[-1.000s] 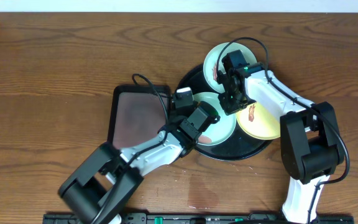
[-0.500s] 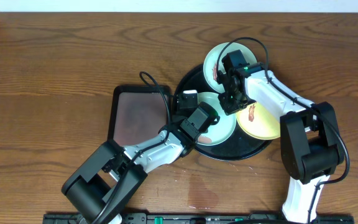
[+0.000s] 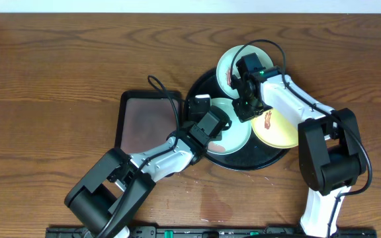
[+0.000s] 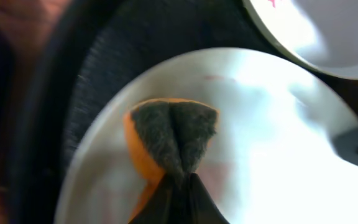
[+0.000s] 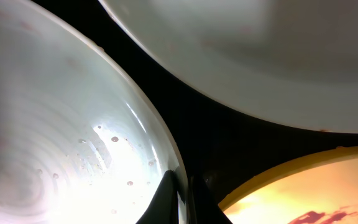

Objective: Clean dirty plates on tray and stack at the side
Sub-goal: 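Scrub the remaining stain with the sponge while right gripper holds plate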

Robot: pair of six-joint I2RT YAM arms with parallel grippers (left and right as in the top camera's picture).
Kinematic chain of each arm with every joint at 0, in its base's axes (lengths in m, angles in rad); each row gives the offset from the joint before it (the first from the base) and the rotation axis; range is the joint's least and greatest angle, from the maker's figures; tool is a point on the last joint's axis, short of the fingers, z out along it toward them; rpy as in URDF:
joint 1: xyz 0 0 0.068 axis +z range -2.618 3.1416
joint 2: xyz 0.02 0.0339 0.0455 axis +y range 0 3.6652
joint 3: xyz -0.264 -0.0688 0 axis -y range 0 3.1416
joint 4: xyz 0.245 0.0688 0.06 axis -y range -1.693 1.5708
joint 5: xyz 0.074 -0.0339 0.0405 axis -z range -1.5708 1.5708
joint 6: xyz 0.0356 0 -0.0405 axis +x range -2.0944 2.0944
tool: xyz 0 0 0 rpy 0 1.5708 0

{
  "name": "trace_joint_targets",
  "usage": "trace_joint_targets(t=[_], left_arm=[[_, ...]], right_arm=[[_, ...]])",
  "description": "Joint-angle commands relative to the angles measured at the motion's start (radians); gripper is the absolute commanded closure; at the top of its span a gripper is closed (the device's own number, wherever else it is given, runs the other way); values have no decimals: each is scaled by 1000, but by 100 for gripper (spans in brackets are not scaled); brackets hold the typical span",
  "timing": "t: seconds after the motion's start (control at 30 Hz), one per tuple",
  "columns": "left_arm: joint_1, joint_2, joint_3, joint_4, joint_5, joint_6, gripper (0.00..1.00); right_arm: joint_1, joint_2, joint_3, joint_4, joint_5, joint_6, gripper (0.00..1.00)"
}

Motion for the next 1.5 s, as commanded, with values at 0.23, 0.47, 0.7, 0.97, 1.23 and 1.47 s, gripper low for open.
trace_joint_targets(t=[0.23, 0.47, 0.7, 0.97, 1.23, 1.47], left_arm=[[-7, 11, -13, -96, 72, -192, 92], [-6, 7, -13, -214, -107, -203, 92], [-6, -76, -10, -208, -346, -201, 92], [-8, -27, -10, 70, -166, -203, 93], [-9, 135, -10, 311, -65, -298, 92], [-8, 172, -10, 292, -30, -285, 92]], right_arm=[[-14, 81, -19, 21, 43, -1, 99], [-13, 81, -19, 21, 43, -1, 99], [-14, 81, -19, 19, 43, -1, 99], [-13, 81, -19, 20, 43, -1, 99], [-13, 81, -19, 18, 43, -1, 99], [-13, 81, -19, 18, 43, -1, 99]])
